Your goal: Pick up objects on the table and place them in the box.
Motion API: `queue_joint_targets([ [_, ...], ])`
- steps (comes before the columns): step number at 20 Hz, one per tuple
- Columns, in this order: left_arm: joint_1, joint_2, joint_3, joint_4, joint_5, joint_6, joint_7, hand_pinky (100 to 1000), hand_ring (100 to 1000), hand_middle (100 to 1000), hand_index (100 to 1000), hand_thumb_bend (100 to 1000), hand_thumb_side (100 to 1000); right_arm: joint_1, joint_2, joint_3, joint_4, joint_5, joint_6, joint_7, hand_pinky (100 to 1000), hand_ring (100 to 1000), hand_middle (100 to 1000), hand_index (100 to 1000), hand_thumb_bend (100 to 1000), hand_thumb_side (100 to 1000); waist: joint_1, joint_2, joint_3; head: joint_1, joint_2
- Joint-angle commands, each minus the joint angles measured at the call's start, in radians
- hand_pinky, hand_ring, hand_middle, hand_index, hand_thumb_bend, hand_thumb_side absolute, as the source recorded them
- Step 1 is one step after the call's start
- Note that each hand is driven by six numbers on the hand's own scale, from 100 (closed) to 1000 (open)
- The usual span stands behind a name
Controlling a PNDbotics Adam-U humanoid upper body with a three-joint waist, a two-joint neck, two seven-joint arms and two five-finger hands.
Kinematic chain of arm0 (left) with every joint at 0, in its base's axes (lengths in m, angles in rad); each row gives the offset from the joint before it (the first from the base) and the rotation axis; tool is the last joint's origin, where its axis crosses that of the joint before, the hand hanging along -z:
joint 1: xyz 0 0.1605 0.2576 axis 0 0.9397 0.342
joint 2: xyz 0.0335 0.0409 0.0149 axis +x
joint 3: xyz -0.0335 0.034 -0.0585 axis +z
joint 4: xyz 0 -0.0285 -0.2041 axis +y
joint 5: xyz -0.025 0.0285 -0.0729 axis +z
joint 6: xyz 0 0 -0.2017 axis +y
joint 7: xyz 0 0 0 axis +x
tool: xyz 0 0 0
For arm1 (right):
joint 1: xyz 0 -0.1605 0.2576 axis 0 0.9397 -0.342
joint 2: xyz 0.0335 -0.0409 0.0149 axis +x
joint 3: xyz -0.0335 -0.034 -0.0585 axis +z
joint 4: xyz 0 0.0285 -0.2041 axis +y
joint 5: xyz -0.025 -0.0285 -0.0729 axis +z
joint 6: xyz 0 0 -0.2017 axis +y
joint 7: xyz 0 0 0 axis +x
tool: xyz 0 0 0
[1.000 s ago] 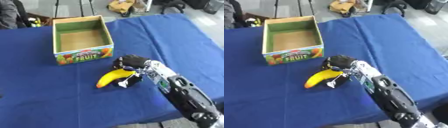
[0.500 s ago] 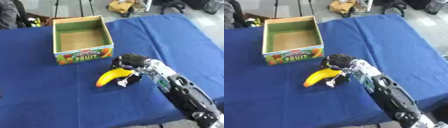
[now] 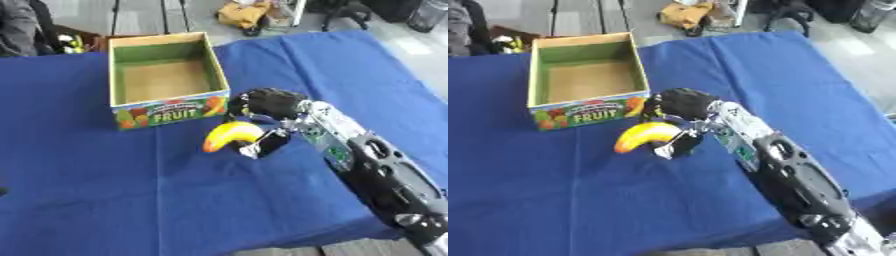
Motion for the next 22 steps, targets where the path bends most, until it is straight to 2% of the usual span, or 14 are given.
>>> queue_joint_targets([
  [1,-0.008,0.014,0.002,-0.013,-0.003,0.002,-0.002,641,661,604,651,272,1000,-0.023,-0.046,-0.007,-0.038,-0.012,0.004,0.002,638,647,604,717,150,386,0.000,-0.014,0.000,0.003,-0.002],
  [11,-0.010,0.013,0.002,-0.014,-0.004,0.003,-0.002,641,659,605,651,275,1000,-0.077,-0.105,-0.011,-0.080,-0.025,0.007,-0.004,641,650,604,711,157,347,-0.006,-0.012,0.006,0.006,-0.006],
  [12,-0.010,0.013,0.002,-0.014,-0.004,0.003,-0.002,641,659,605,651,274,1000,-0.083,-0.110,-0.013,-0.082,-0.027,0.008,-0.005,641,651,604,710,130,351,-0.006,-0.012,0.007,0.007,-0.007],
  [13,-0.011,0.013,0.002,-0.014,-0.004,0.003,-0.002,641,659,605,651,275,1000,-0.088,-0.115,-0.014,-0.085,-0.028,0.009,-0.007,642,651,604,710,159,340,-0.006,-0.011,0.008,0.007,-0.007],
  [22,-0.013,0.014,0.001,-0.014,-0.005,0.003,-0.003,641,657,605,651,275,1000,-0.150,-0.162,-0.026,-0.107,-0.045,0.012,-0.018,646,656,607,709,175,317,-0.008,-0.008,0.018,0.006,-0.014],
])
